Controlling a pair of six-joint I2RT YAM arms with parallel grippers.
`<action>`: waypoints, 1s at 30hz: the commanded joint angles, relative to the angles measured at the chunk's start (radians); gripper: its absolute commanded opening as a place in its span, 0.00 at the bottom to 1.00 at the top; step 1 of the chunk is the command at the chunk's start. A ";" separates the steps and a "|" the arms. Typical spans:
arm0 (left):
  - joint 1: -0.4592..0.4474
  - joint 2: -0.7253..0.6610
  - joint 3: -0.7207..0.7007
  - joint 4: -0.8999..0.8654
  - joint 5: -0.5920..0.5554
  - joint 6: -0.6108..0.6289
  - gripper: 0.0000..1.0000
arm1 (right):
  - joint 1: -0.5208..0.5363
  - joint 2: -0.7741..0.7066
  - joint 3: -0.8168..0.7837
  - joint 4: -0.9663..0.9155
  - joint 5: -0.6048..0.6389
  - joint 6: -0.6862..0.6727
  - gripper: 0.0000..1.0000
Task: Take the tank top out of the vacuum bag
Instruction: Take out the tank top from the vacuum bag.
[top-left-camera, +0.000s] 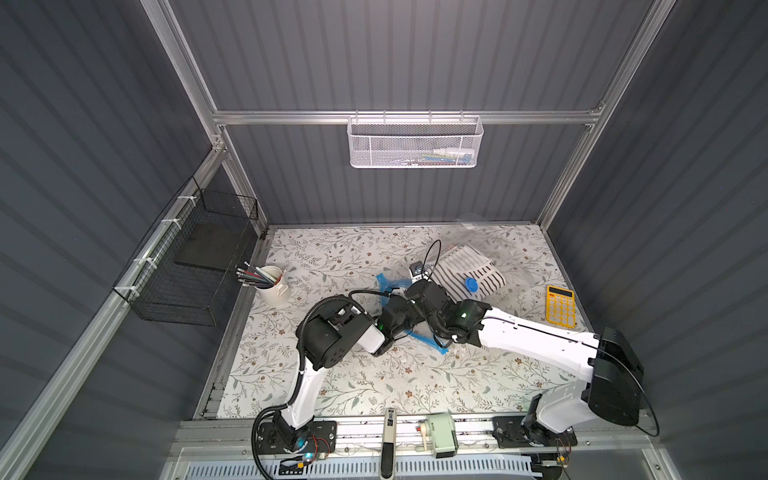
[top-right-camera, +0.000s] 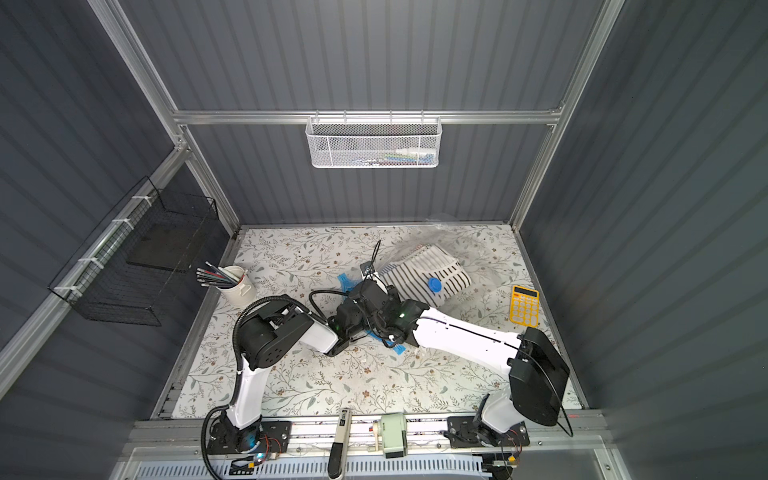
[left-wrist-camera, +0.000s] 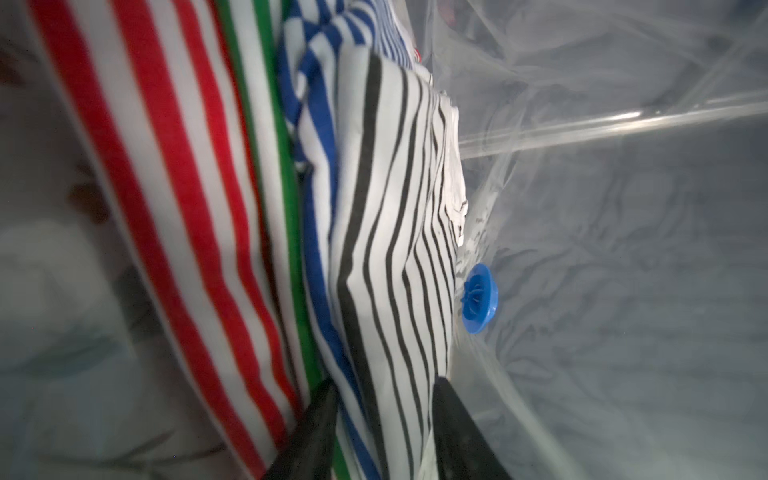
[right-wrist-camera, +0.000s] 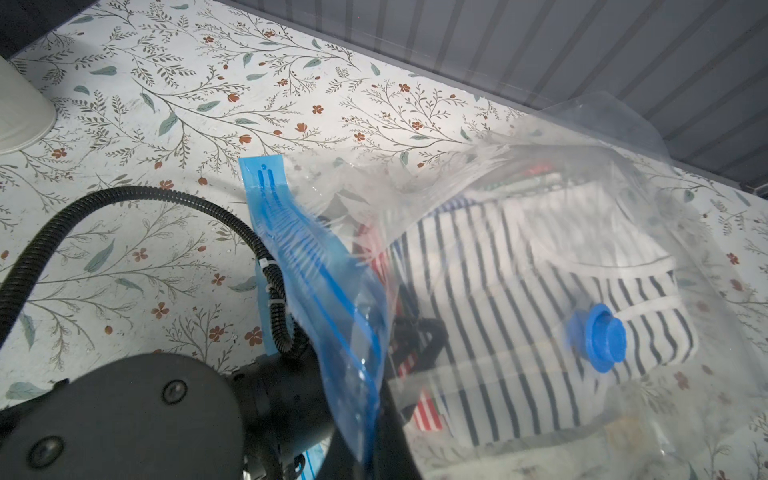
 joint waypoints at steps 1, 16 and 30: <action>-0.004 0.003 0.029 0.017 0.009 0.013 0.39 | -0.001 -0.018 -0.009 0.005 -0.006 0.003 0.00; -0.013 -0.028 -0.031 0.049 0.011 -0.046 0.40 | -0.013 -0.019 -0.015 0.010 -0.010 -0.008 0.00; -0.014 -0.085 -0.054 0.048 0.002 -0.040 0.42 | -0.017 -0.021 -0.021 0.015 -0.011 -0.008 0.00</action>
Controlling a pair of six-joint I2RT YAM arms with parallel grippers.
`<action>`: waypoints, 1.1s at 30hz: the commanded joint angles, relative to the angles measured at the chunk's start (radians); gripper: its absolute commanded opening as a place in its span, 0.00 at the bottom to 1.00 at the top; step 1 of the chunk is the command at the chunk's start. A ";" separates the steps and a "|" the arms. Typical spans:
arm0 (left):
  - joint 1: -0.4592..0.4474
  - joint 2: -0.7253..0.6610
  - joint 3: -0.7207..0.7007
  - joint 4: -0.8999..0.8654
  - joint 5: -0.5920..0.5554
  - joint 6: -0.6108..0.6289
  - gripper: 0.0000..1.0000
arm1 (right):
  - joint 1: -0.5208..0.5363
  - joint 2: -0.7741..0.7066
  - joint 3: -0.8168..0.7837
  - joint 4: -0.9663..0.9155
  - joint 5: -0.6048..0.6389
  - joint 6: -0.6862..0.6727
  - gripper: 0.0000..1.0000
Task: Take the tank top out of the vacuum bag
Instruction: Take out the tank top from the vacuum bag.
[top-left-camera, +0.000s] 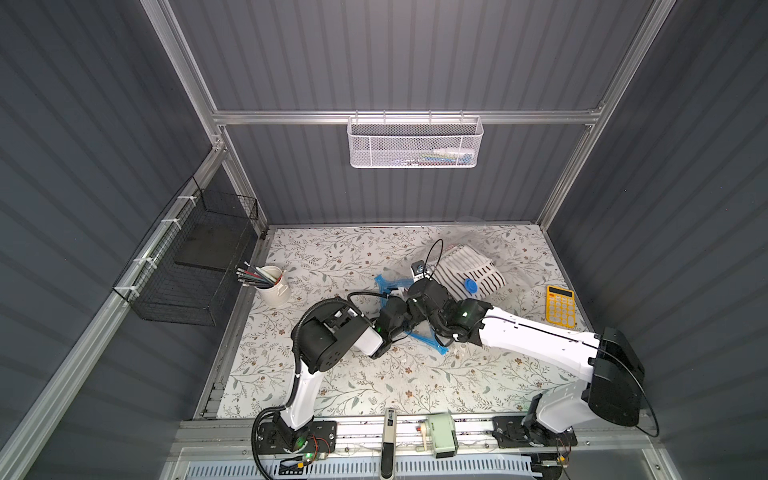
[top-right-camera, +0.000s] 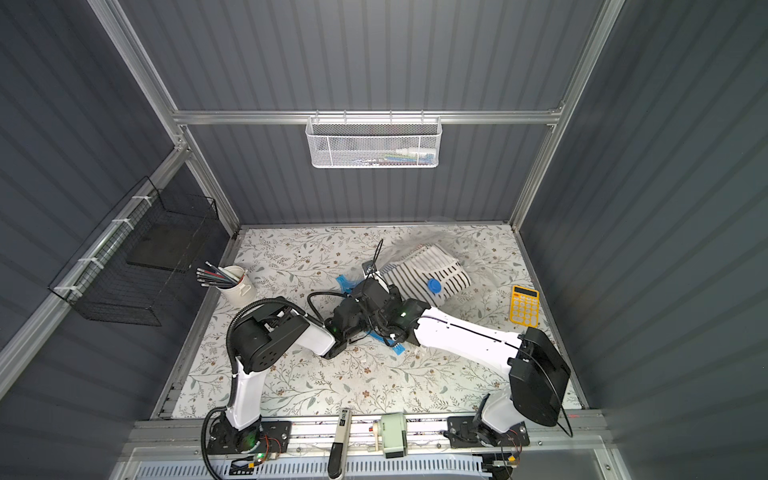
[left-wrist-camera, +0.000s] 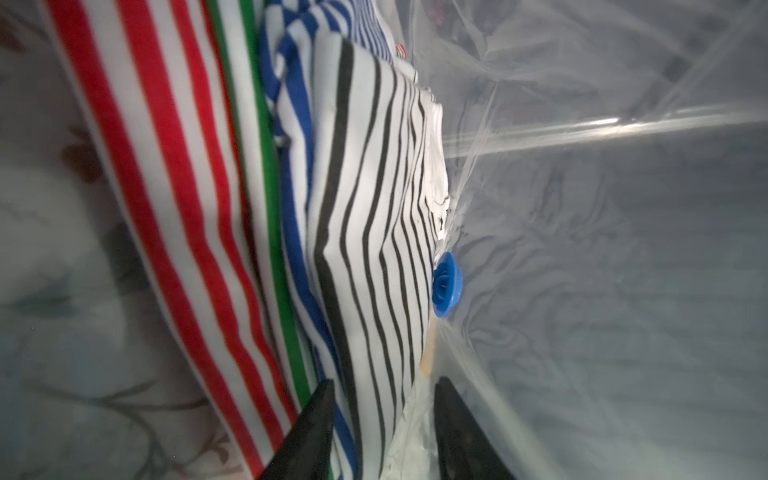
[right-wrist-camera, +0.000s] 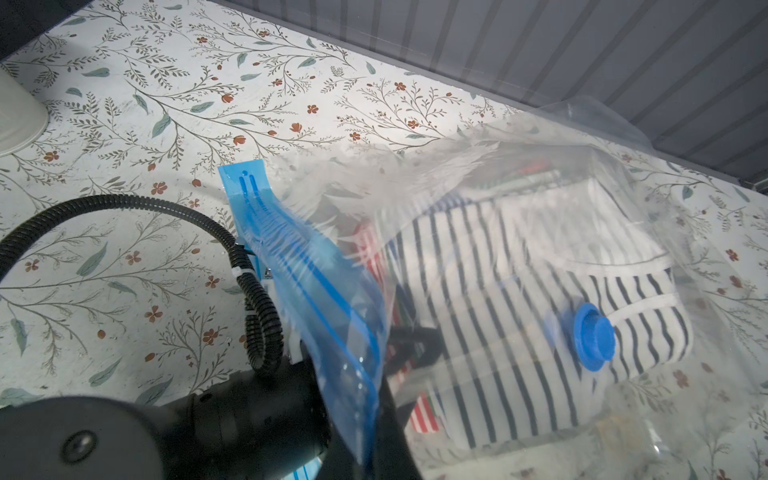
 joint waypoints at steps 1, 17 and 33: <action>-0.005 -0.030 0.002 0.021 0.001 0.003 0.42 | -0.003 -0.019 -0.012 0.005 -0.002 -0.006 0.00; -0.002 0.043 0.075 -0.021 -0.017 -0.019 0.44 | -0.013 -0.041 -0.031 0.005 0.000 -0.007 0.00; 0.000 0.054 0.065 -0.052 -0.040 -0.017 0.44 | -0.033 -0.058 -0.059 0.020 -0.017 -0.003 0.00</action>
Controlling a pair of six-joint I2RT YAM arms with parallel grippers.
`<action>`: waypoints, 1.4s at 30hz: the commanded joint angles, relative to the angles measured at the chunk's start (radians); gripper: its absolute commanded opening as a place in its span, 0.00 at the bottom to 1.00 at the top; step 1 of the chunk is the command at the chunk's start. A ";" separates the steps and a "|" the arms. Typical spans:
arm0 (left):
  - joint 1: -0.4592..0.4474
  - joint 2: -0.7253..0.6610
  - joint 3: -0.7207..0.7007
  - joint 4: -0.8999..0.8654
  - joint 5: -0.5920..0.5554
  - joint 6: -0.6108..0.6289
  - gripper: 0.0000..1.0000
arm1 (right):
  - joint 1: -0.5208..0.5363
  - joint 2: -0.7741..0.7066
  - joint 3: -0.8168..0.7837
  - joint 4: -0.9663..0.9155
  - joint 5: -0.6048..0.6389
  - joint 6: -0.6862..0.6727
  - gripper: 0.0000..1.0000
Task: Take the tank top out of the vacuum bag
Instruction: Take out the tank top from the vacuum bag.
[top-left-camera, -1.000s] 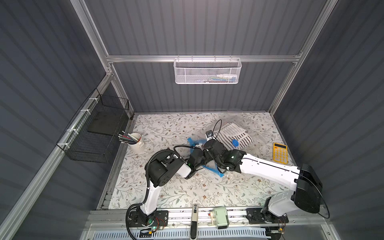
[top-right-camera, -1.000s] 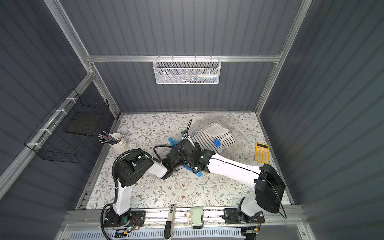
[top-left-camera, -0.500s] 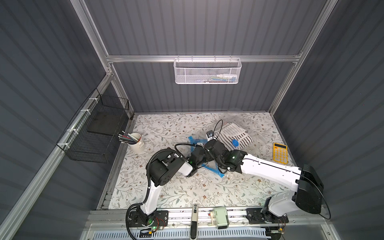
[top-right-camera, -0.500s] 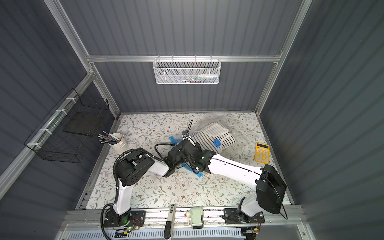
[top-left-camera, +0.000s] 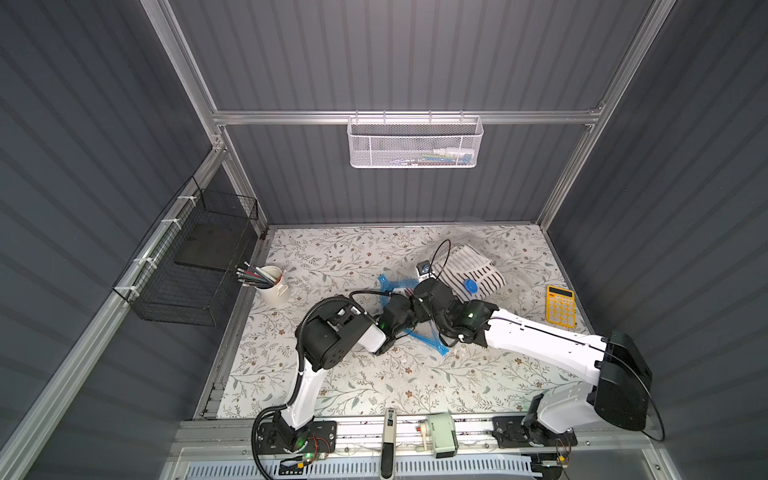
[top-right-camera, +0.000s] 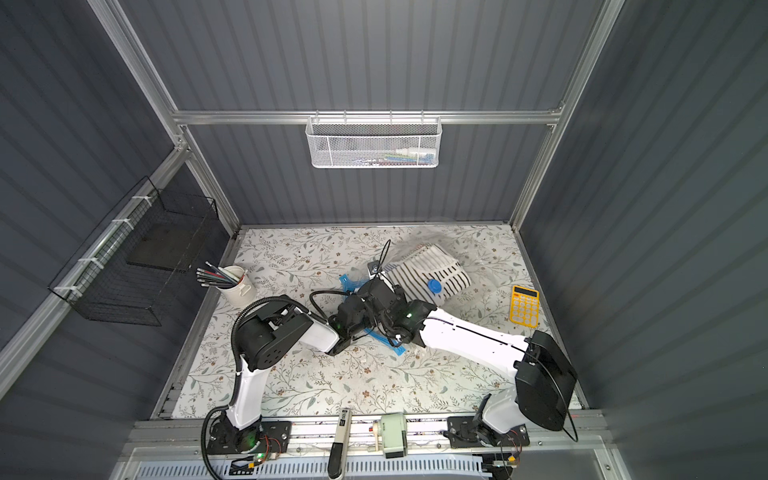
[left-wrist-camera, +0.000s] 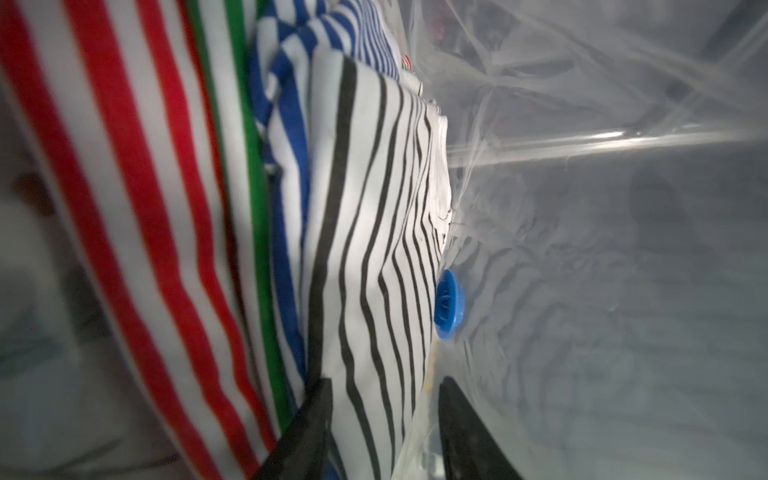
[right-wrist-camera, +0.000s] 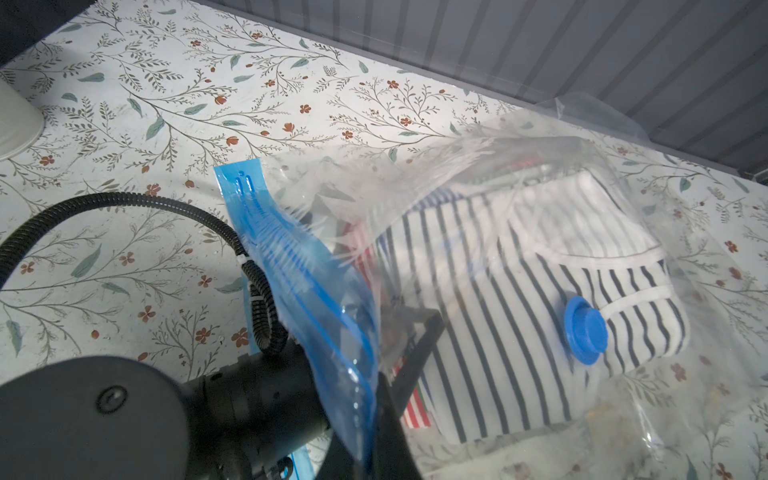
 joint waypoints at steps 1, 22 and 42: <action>-0.001 0.002 -0.002 -0.024 -0.021 0.005 0.44 | -0.006 -0.021 -0.015 0.004 -0.002 -0.001 0.00; 0.008 0.005 0.043 -0.059 -0.004 0.020 0.46 | -0.009 -0.024 -0.020 0.003 -0.008 0.000 0.00; 0.004 0.061 0.095 -0.120 -0.001 -0.064 0.46 | -0.011 -0.028 -0.026 0.011 -0.014 -0.001 0.00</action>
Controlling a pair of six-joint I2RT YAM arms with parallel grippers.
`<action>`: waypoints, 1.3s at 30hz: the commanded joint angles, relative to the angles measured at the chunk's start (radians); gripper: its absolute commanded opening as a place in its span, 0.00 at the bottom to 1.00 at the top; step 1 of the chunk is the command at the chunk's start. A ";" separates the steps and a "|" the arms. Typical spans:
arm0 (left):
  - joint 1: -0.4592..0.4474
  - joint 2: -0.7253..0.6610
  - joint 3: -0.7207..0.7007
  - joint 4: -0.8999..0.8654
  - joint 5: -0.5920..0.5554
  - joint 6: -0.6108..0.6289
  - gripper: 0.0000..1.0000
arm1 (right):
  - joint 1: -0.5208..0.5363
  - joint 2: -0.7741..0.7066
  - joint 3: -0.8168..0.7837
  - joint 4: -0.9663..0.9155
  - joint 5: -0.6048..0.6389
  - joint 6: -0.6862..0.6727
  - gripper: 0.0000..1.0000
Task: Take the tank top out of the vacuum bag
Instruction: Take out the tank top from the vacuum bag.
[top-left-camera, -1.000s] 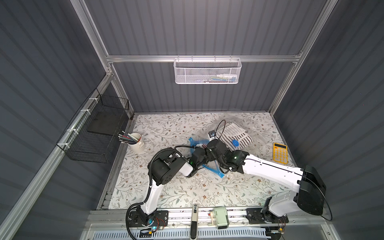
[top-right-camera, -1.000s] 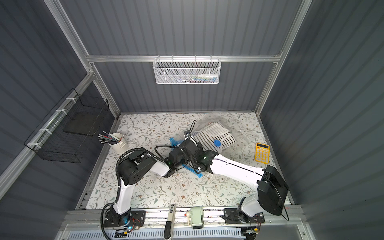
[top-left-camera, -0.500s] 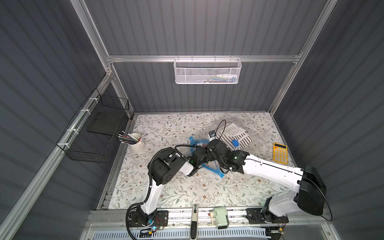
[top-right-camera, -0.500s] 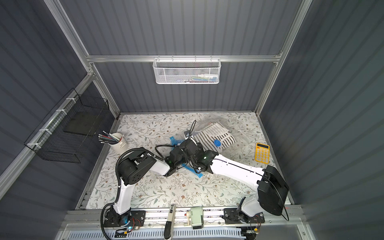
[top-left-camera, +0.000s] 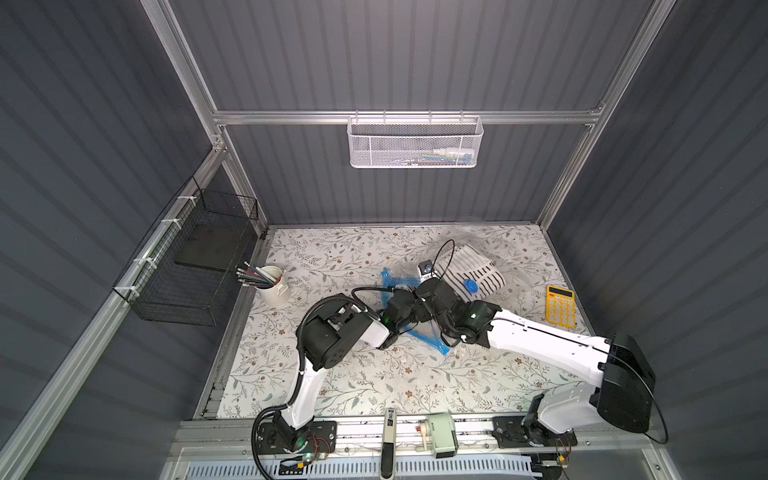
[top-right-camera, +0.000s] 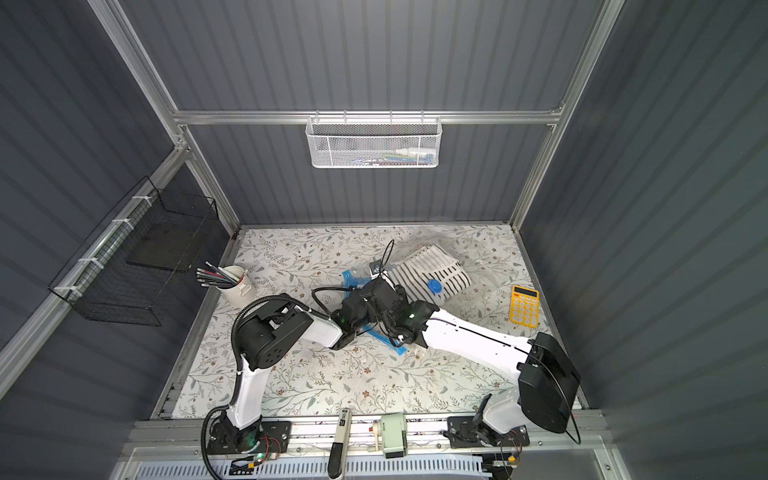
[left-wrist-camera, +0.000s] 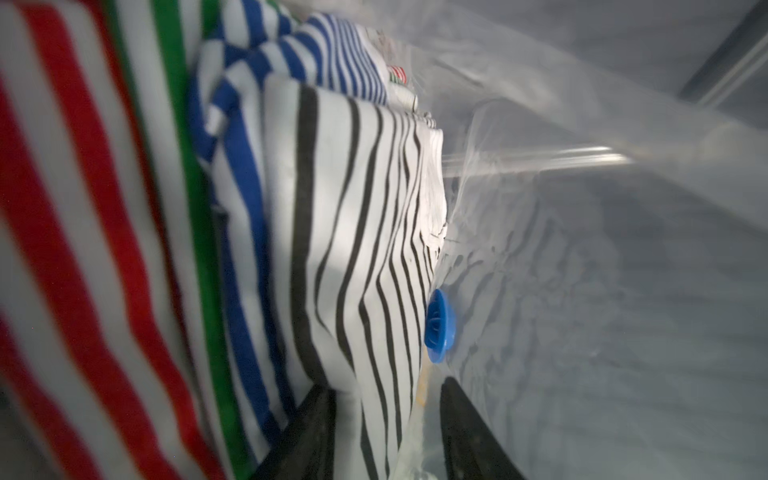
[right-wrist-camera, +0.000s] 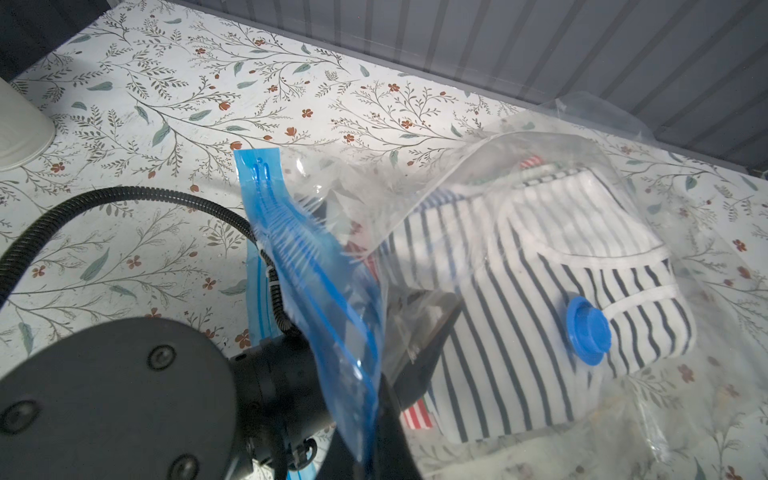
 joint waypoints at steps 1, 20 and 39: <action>0.000 0.046 0.016 -0.043 0.007 -0.046 0.46 | -0.005 -0.011 -0.013 -0.003 0.000 -0.003 0.00; -0.010 -0.025 0.009 -0.220 -0.099 -0.027 0.51 | -0.022 -0.019 -0.030 0.015 -0.037 0.001 0.00; -0.016 0.047 0.102 -0.136 -0.049 -0.032 0.08 | -0.022 -0.023 -0.021 0.015 -0.035 0.015 0.00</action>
